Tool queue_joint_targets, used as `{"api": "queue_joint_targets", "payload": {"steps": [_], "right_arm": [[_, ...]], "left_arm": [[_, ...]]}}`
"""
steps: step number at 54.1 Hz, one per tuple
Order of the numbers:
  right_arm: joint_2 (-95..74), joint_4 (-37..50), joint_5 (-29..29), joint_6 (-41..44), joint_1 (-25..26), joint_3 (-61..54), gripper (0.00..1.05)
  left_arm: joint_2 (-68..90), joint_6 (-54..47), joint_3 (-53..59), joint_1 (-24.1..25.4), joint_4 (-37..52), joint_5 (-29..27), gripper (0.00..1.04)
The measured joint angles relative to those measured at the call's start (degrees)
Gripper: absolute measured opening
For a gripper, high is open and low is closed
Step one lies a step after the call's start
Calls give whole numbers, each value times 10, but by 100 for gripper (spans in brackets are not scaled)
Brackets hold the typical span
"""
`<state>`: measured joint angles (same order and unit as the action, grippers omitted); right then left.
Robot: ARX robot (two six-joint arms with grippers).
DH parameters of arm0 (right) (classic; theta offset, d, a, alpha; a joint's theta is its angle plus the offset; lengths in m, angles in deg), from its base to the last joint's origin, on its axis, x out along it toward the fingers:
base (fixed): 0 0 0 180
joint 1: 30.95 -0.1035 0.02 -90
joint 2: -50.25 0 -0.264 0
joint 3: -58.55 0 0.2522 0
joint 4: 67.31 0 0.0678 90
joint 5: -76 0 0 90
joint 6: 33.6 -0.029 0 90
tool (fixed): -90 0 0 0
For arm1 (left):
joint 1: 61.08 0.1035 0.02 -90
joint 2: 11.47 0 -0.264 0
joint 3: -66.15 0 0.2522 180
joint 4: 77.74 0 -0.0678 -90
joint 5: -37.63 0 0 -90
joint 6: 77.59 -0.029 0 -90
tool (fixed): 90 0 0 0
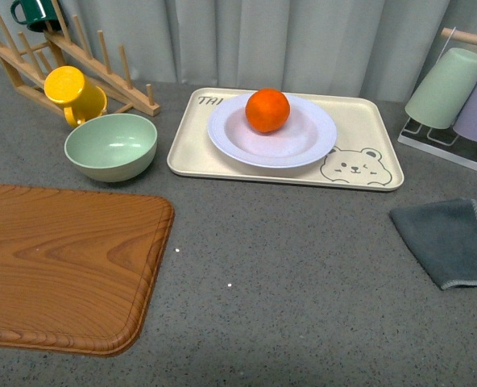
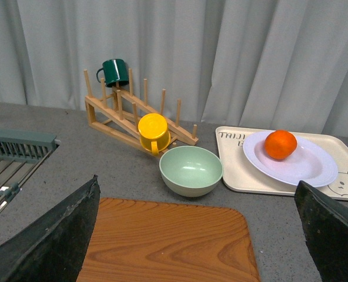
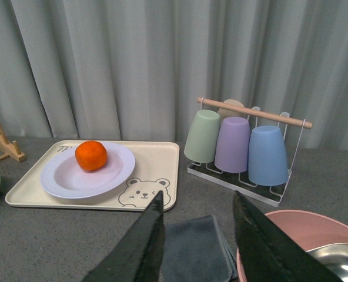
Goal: Place orange and plate with both arms
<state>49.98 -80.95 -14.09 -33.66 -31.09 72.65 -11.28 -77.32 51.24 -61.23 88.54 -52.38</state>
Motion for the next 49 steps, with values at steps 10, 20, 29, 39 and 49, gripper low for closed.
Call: {"api": "queue_joint_targets", "payload": {"steps": [10,20,29,39,49], "right_arm": [[0,0,0,0,0,0,72],[0,0,0,0,0,0,97],[0,0,0,0,0,0,96],[0,0,0,0,0,0,96],[0,0,0,0,0,0,96]], "left_arm": [[0,0,0,0,0,0,98],[0,0,0,0,0,0,98],[0,0,0,0,0,0,98],[0,0,0,0,0,0,98],[0,0,0,0,0,0,98]]}}
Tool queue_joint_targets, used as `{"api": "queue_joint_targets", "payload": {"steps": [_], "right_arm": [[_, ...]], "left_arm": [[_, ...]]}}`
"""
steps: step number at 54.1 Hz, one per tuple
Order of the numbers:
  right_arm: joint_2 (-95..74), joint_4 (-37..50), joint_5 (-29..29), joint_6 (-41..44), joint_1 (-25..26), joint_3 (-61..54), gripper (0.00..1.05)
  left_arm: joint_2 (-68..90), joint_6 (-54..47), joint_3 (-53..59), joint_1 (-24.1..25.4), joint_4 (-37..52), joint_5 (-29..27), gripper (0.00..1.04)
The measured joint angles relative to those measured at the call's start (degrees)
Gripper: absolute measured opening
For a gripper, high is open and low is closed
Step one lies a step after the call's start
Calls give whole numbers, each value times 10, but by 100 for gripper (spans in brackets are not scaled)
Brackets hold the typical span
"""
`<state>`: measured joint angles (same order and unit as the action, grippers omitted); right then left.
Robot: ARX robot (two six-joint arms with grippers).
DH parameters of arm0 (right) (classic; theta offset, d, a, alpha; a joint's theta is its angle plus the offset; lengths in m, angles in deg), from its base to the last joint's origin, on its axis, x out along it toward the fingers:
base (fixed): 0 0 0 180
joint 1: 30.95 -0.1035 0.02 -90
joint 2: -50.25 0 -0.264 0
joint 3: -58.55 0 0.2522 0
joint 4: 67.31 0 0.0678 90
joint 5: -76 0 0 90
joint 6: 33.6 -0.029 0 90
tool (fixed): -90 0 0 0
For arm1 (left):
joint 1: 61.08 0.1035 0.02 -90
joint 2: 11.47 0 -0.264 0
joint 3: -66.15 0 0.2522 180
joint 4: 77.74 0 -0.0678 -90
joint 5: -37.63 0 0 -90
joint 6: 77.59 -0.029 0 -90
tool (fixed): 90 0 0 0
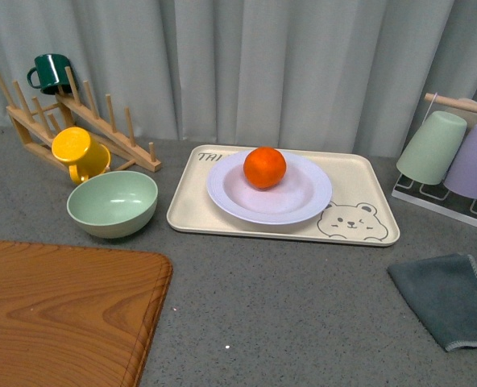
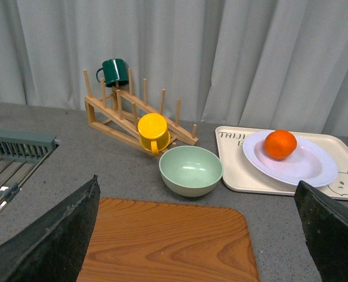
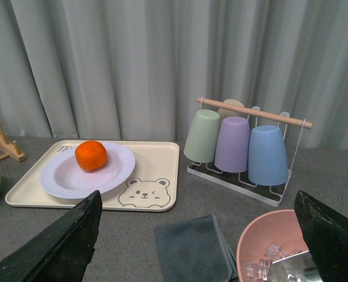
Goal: Place orange and plate with both arms
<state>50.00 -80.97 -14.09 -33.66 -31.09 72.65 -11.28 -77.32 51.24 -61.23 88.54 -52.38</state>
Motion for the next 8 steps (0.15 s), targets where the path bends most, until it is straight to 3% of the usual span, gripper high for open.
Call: {"api": "queue_joint_targets", "payload": {"steps": [8], "right_arm": [[0,0,0,0,0,0,96]], "left_arm": [[0,0,0,0,0,0,98]]}}
